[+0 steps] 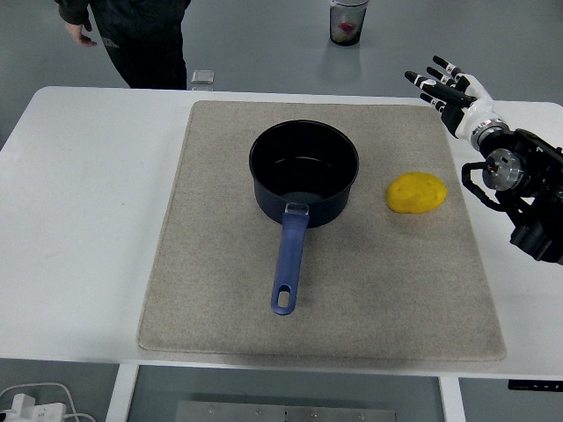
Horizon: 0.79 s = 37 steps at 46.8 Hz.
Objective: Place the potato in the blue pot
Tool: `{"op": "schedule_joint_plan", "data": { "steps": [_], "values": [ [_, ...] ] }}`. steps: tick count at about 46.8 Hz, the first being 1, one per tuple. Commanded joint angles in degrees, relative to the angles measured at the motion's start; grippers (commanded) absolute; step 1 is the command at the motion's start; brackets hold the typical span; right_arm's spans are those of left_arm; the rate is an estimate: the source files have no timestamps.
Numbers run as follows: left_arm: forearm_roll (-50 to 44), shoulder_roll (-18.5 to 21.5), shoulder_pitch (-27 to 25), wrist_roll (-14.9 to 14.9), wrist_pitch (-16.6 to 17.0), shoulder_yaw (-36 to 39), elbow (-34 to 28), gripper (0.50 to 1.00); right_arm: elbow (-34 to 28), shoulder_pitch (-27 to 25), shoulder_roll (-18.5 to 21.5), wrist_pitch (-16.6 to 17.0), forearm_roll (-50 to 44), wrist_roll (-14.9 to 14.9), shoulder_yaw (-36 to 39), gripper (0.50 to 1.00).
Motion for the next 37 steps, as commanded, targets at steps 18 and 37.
{"op": "schedule_joint_plan", "data": {
  "steps": [18,37],
  "values": [
    [0.0,0.0,0.0,0.4,-3.2,0.0,0.1,0.996,0.0,0.0,0.1,0.0,0.0,0.0,0.0,0.95],
    [0.0,0.0,0.0,0.4,-3.2,0.1,0.1,0.996,0.2,0.0,0.1,0.2,-0.4,0.0,0.0,0.95]
  ]
}}
